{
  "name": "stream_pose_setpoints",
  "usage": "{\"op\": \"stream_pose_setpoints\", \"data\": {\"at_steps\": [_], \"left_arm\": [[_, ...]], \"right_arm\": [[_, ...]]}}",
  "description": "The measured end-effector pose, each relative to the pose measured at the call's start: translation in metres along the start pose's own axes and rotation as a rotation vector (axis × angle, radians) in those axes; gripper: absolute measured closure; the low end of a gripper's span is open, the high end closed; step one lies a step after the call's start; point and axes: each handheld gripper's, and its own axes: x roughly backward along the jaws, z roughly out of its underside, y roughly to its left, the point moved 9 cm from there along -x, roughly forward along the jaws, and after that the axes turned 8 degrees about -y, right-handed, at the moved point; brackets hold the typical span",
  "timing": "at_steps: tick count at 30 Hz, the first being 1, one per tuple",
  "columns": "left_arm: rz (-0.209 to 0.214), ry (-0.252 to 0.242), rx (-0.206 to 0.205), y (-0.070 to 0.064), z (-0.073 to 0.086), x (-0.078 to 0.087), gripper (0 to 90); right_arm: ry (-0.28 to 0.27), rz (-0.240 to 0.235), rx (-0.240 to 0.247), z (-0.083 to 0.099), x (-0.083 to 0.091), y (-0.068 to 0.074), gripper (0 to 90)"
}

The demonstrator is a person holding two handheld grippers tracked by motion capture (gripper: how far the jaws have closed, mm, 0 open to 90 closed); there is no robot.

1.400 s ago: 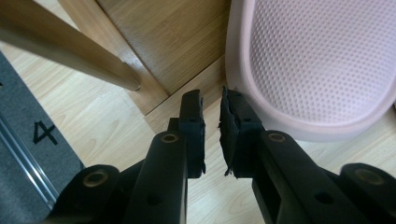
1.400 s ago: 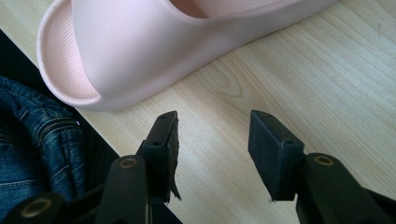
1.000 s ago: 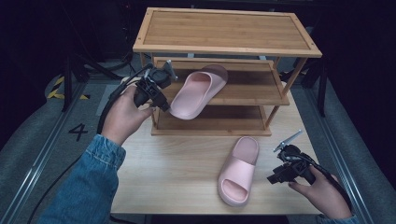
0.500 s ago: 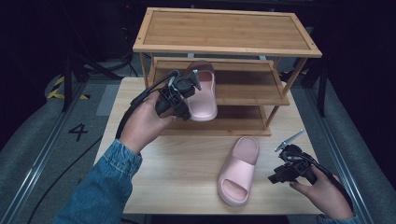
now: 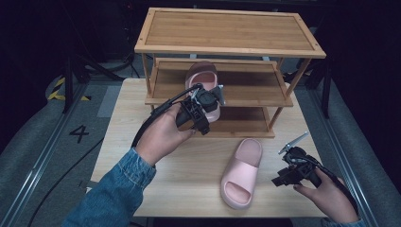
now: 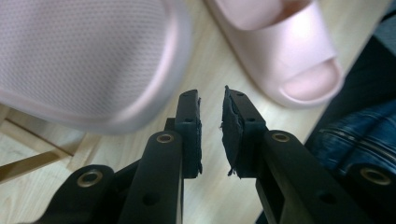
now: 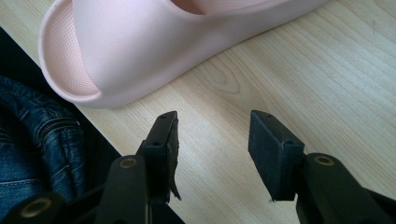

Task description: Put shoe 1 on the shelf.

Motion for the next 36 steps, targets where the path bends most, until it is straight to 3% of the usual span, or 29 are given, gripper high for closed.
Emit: {"op": "stream_pose_setpoints", "data": {"at_steps": [1,6,12,14,17,19,20,24,29,33,36], "left_arm": [[0.001,-0.01,0.005,0.001,-0.001,0.0,77.8],[-0.072,-0.005,0.027,0.014,-0.003,-0.001,78.5],[-0.077,-0.008,0.027,0.025,-0.012,-0.006,78.4],[-0.092,-0.002,0.038,0.028,-0.014,-0.007,78.2],[-0.13,0.004,0.022,0.034,-0.018,-0.009,77.9],[-0.135,0.015,0.044,0.036,-0.018,-0.009,77.7],[-0.141,0.009,0.032,0.039,-0.02,-0.01,77.5],[-0.158,0.015,0.048,0.048,-0.023,-0.012,76.3],[-0.102,-0.001,0.057,0.046,-0.027,-0.014,74.3],[-0.103,-0.01,0.055,0.044,-0.026,-0.011,70.1],[-0.086,-0.044,0.042,0.041,-0.025,-0.004,67.9]], "right_arm": [[0.0,-0.001,0.001,0.0,0.0,0.0,53.1],[0.006,0.0,0.002,0.001,-0.001,-0.001,53.1],[0.01,0.0,-0.002,0.001,-0.003,0.0,53.1],[0.011,0.0,-0.003,0.001,-0.003,-0.001,53.0],[0.01,0.001,-0.001,0.002,-0.002,-0.002,53.0],[0.007,0.004,-0.008,0.002,-0.002,-0.003,53.0],[0.006,0.005,-0.006,0.002,-0.001,-0.003,53.0],[0.005,0.004,-0.009,0.002,-0.001,-0.003,53.0],[0.004,-0.002,-0.022,0.003,-0.001,-0.005,53.0],[0.003,-0.003,-0.02,0.003,-0.002,-0.004,53.0],[0.005,0.001,-0.015,0.003,-0.002,-0.004,53.0]]}}
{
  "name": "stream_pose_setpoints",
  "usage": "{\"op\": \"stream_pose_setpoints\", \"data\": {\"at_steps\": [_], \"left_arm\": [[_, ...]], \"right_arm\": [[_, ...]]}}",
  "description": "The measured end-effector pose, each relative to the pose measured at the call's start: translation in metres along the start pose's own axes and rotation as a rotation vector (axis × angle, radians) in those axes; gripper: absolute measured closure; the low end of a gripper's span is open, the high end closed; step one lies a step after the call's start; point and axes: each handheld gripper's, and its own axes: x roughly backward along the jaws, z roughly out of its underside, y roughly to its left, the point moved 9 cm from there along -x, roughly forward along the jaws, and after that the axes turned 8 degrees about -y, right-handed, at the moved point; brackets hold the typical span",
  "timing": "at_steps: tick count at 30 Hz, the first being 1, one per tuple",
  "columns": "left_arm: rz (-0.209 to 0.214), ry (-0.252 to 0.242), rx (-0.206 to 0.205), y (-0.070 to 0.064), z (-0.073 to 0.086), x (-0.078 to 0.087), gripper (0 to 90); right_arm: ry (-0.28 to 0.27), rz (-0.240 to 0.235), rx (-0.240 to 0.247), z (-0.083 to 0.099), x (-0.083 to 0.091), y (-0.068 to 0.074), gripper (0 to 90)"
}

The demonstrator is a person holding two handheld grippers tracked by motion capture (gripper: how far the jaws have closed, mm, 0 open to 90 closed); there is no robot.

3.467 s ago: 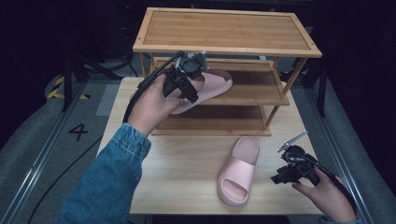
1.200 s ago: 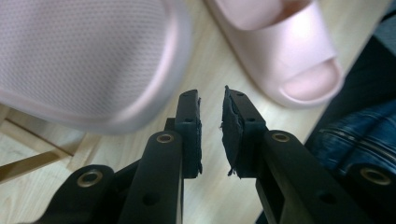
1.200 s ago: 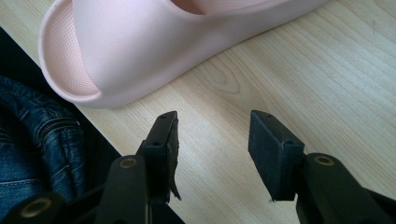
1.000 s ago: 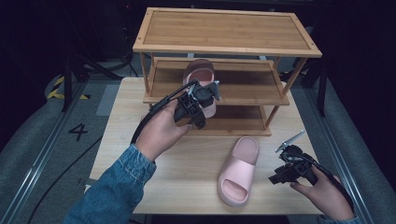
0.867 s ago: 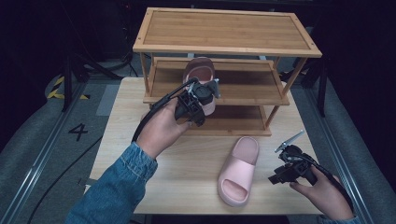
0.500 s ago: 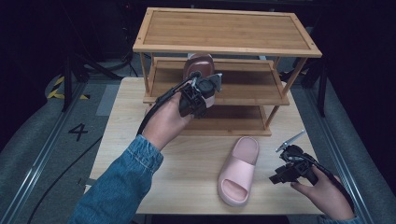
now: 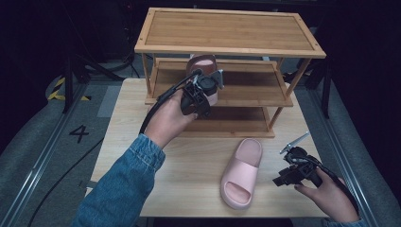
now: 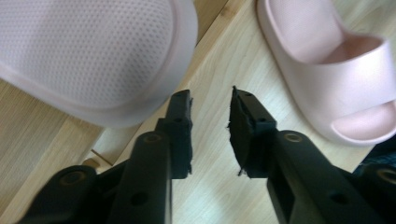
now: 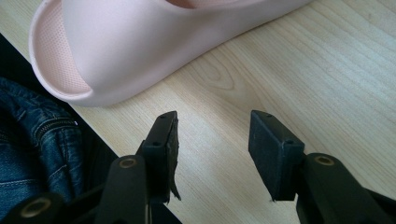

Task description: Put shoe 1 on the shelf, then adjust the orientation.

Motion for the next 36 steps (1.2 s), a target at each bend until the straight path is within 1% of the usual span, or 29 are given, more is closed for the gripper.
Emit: {"op": "stream_pose_setpoints", "data": {"at_steps": [1,2,3,6,10,13,14,15,16,17,18,19,20,22,23,24,25,26,27,29,30,31,32,33,34,36], "left_arm": [[0.009,-0.005,-0.001,-0.002,0.002,0.004,65.9],[0.014,-0.005,0.009,-0.004,0.004,0.007,64.8],[0.016,0.001,0.005,-0.004,0.006,0.009,62.6],[0.022,-0.002,0.023,-0.007,0.016,0.017,59.6],[0.02,0.012,0.017,-0.007,0.029,0.025,55.2],[0.035,0.018,0.049,-0.008,0.044,0.027,51.7],[0.04,0.022,0.049,-0.008,0.048,0.027,50.6],[0.037,0.027,0.069,-0.009,0.053,0.026,49.3],[0.034,0.03,0.059,-0.009,0.06,0.025,47.3],[0.03,0.032,0.07,-0.009,0.065,0.023,46.1],[0.027,0.032,0.07,-0.008,0.069,0.021,45.1],[0.027,0.032,0.07,-0.008,0.069,0.021,42.6],[0.029,0.041,0.081,-0.007,0.074,0.017,40.5],[0.036,0.056,0.104,-0.004,0.082,0.012,40.9],[0.044,0.067,0.118,-0.004,0.086,0.01,40.5],[0.044,0.062,0.14,-0.004,0.091,0.006,39.3],[0.044,0.059,0.152,-0.004,0.094,0.004,38.1],[0.039,0.061,0.157,-0.002,0.098,0.002,36.0],[0.032,0.065,0.164,-0.002,0.103,0.0,36.0],[0.033,0.062,0.187,-0.002,0.112,-0.006,33.6],[0.034,0.055,0.185,-0.002,0.116,-0.009,33.6],[0.033,0.06,0.192,-0.002,0.12,-0.012,31.6],[0.035,0.072,0.215,-0.002,0.126,-0.017,27.7],[0.043,0.074,0.228,-0.002,0.13,-0.02,24.6],[0.054,0.064,0.254,-0.003,0.134,-0.024,26.4],[0.071,0.054,0.264,-0.003,0.14,-0.03,24.9]], "right_arm": [[0.003,-0.002,0.0,0.0,0.0,0.0,53.0],[0.003,0.0,0.0,0.0,0.0,0.0,53.0],[0.003,0.001,0.0,0.0,-0.001,0.0,53.0],[0.004,0.001,0.001,-0.001,-0.001,0.0,53.0],[0.018,0.012,0.011,-0.002,-0.005,0.001,52.9],[0.027,0.013,0.023,-0.004,-0.008,0.002,52.7],[0.032,0.013,0.031,-0.005,-0.009,0.002,52.6],[0.035,0.013,0.035,-0.005,-0.01,0.003,52.5],[0.041,0.012,0.04,-0.006,-0.011,0.003,52.5],[0.044,0.014,0.043,-0.007,-0.013,0.003,52.5],[0.051,0.016,0.047,-0.007,-0.013,0.003,52.5],[0.051,0.016,0.047,-0.007,-0.013,0.003,52.5],[0.056,0.018,0.051,-0.009,-0.016,0.003,52.5],[0.061,0.015,0.055,-0.01,-0.017,0.003,52.5],[0.064,0.024,0.06,-0.011,-0.019,0.003,52.6],[0.07,0.025,0.063,-0.011,-0.021,0.003,52.7],[0.077,0.024,0.072,-0.012,-0.022,0.004,52.8],[0.077,0.018,0.085,-0.013,-0.025,0.005,53.0],[0.077,0.018,0.085,-0.013,-0.025,0.005,53.0],[0.089,0.017,0.105,-0.014,-0.027,0.006,53.5],[0.091,0.014,0.107,-0.014,-0.028,0.006,54.0],[0.095,0.008,0.105,-0.015,-0.029,0.007,54.4],[0.098,0.005,0.107,-0.015,-0.03,0.007,54.9],[0.104,0.009,0.108,-0.014,-0.031,0.007,55.5],[0.104,0.01,0.107,-0.014,-0.032,0.007,56.0],[0.105,0.01,0.114,-0.015,-0.033,0.007,57.1]]}}
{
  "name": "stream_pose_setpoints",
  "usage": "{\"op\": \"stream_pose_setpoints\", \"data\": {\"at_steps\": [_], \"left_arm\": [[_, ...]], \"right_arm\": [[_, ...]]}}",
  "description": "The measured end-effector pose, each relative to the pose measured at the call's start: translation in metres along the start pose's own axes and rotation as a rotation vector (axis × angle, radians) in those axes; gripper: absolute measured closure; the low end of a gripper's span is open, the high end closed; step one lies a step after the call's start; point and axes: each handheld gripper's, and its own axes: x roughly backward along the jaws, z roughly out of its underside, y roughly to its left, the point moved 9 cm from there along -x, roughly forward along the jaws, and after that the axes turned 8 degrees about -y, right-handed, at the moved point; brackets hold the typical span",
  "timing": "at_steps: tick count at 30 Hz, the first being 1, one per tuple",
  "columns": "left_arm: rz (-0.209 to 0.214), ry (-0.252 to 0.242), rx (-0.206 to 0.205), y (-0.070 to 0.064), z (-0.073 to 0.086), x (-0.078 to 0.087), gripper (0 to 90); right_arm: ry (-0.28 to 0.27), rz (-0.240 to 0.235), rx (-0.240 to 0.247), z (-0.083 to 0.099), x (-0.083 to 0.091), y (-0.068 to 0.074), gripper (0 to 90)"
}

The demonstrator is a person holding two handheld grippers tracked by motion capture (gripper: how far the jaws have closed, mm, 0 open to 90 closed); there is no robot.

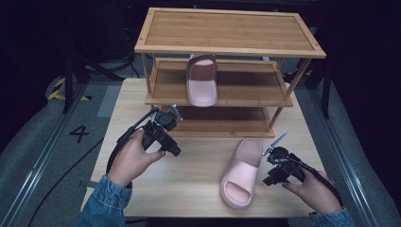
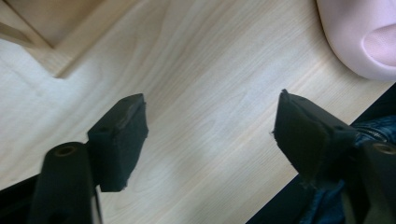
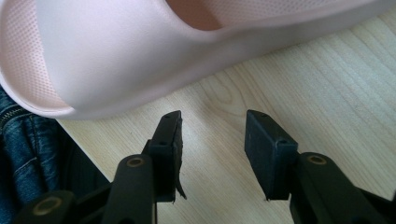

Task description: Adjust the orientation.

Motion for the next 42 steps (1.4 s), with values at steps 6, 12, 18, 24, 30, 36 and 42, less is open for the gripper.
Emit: {"op": "stream_pose_setpoints", "data": {"at_steps": [6,12,18,24,30,36,42], "left_arm": [[-0.108,0.006,0.025,0.02,0.016,-0.02,19.2],[-0.103,0.061,0.048,0.035,0.032,-0.037,17.7],[-0.037,0.065,0.106,0.036,0.034,-0.042,17.6],[-0.075,0.037,0.155,0.042,0.031,-0.039,17.3],[-0.059,0.054,0.158,0.038,0.034,-0.037,17.4],[-0.096,0.055,0.138,0.042,0.043,-0.029,17.4],[-0.106,0.066,0.153,0.044,0.053,-0.025,17.4]], "right_arm": [[0.007,0.005,0.006,0.0,-0.004,0.002,59.1],[0.013,0.004,0.012,0.0,-0.007,0.003,60.0],[0.018,-0.01,-0.01,0.001,-0.009,0.005,66.3],[0.04,-0.046,0.004,0.001,-0.013,0.013,77.2],[0.069,-0.07,0.039,0.0,-0.02,0.021,85.4],[0.074,-0.103,0.087,-0.01,-0.026,0.033,88.9],[0.062,-0.11,0.114,-0.023,-0.032,0.042,88.7]]}}
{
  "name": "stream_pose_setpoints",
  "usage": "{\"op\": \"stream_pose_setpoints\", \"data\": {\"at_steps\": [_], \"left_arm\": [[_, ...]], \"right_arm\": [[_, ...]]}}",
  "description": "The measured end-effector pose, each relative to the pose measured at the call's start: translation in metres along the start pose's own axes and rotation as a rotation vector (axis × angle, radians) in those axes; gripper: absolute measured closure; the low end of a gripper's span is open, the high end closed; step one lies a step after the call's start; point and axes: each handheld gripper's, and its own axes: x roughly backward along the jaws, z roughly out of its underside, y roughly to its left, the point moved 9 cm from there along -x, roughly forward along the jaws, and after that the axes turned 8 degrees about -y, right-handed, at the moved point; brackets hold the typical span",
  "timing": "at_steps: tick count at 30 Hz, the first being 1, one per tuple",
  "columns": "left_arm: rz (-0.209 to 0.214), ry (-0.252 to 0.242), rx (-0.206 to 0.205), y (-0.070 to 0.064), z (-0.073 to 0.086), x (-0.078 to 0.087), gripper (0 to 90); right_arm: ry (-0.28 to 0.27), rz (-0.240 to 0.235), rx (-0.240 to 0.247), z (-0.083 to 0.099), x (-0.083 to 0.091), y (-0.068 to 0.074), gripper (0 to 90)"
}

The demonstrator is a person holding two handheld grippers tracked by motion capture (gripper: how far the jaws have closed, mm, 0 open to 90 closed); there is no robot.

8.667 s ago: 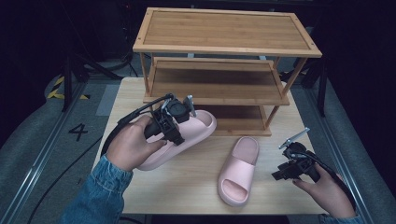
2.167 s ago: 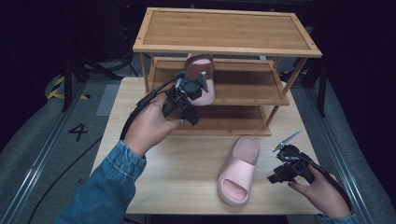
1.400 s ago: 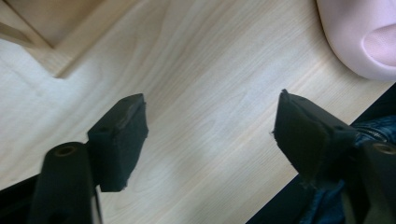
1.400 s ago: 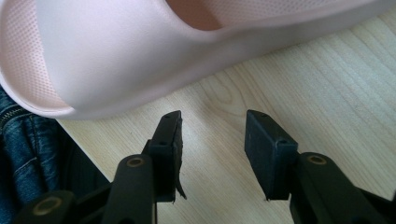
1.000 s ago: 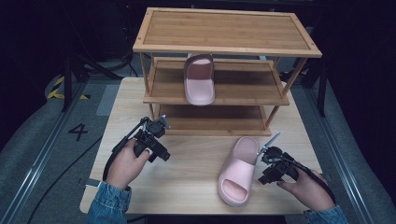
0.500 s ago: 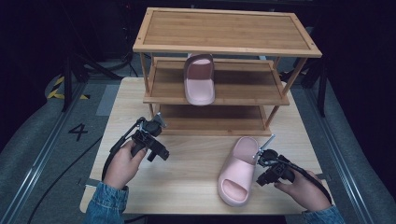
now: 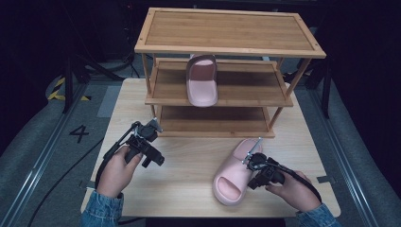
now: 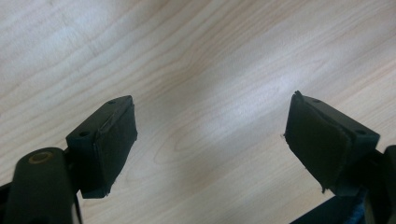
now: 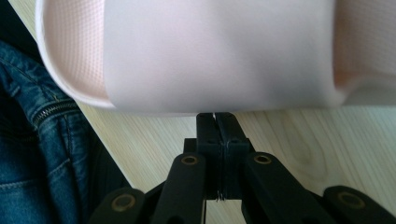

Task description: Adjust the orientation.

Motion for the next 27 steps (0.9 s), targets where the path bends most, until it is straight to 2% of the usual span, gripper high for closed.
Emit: {"op": "stream_pose_setpoints", "data": {"at_steps": [6,10,15,17,19,20,21,24,26,27], "left_arm": [[-0.011,-0.001,-0.005,0.002,0.009,0.003,17.4],[-0.011,0.003,0.018,0.003,0.017,0.005,17.4],[-0.023,0.006,0.024,0.006,0.023,0.006,17.4],[-0.027,0.011,0.023,0.007,0.024,0.006,17.4],[-0.029,0.009,0.017,0.007,0.025,0.006,17.4],[-0.03,0.008,0.017,0.007,0.025,0.006,17.4],[-0.027,0.015,0.018,0.007,0.026,0.006,17.4],[-0.034,0.008,0.022,0.008,0.027,0.006,17.4],[-0.036,0.011,0.023,0.008,0.029,0.006,17.4],[-0.036,0.011,0.023,0.008,0.029,0.006,17.4]], "right_arm": [[-0.028,0.005,0.031,-0.017,-0.005,0.004,88.2],[-0.058,0.027,0.047,-0.029,-0.008,0.003,88.4],[-0.102,0.047,0.049,-0.043,-0.013,0.003,88.5],[-0.103,0.057,0.049,-0.045,-0.013,0.003,88.0],[-0.088,0.045,0.052,-0.044,-0.013,0.004,86.1],[-0.068,0.035,0.054,-0.041,-0.011,0.006,86.2],[-0.062,0.046,0.071,-0.039,-0.007,0.005,86.5],[-0.094,0.042,0.055,-0.038,0.009,0.002,84.7],[-0.132,0.057,0.036,-0.039,0.022,-0.004,83.7],[-0.132,0.057,0.036,-0.039,0.022,-0.004,83.7]]}}
